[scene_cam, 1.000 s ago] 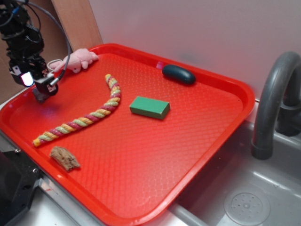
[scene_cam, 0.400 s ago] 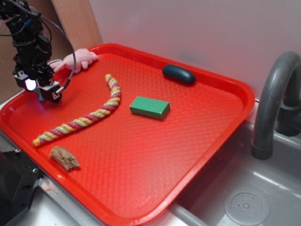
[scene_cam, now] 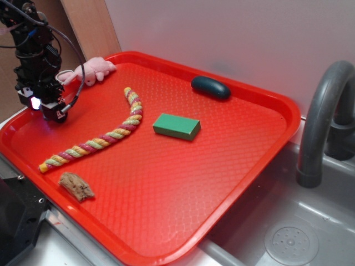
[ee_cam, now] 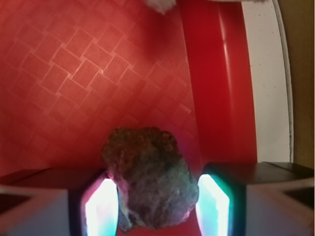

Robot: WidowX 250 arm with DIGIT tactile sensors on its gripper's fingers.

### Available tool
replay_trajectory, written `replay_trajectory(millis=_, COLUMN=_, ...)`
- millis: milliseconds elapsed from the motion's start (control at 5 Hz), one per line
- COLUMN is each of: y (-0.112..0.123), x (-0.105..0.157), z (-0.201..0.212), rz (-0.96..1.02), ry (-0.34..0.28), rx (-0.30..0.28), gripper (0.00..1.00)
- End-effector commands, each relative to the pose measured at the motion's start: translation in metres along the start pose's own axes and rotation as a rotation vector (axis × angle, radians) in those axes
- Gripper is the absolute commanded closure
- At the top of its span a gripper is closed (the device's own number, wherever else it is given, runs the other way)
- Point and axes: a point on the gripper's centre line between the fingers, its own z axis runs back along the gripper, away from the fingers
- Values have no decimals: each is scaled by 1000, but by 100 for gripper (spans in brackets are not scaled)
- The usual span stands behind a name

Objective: Grab the rock.

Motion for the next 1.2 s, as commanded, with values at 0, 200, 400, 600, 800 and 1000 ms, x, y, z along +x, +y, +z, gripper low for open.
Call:
replay_trajectory(millis=0, y=-1, x=-1, z=9, rz=-6, ry=-23, rx=32, gripper=100)
replay_trajectory(millis=200, y=-13, x=-6, z=62, rz=95, ry=-35, rx=15, gripper=100)
replay_trajectory(millis=400, y=-32, x=-20, z=117, rz=105, ry=-29, rx=-120, gripper=100)
replay_trajectory(millis=600, y=-52, x=-41, z=159, rz=11, ry=-32, rx=-239, gripper=100)
replay_trajectory(millis=800, y=-71, x=-60, z=187, rz=-112, ry=-64, rx=-293, gripper=100)
replay_trajectory(millis=1000, y=-81, x=-57, z=196, rz=-223, ry=-145, rx=-310, gripper=100)
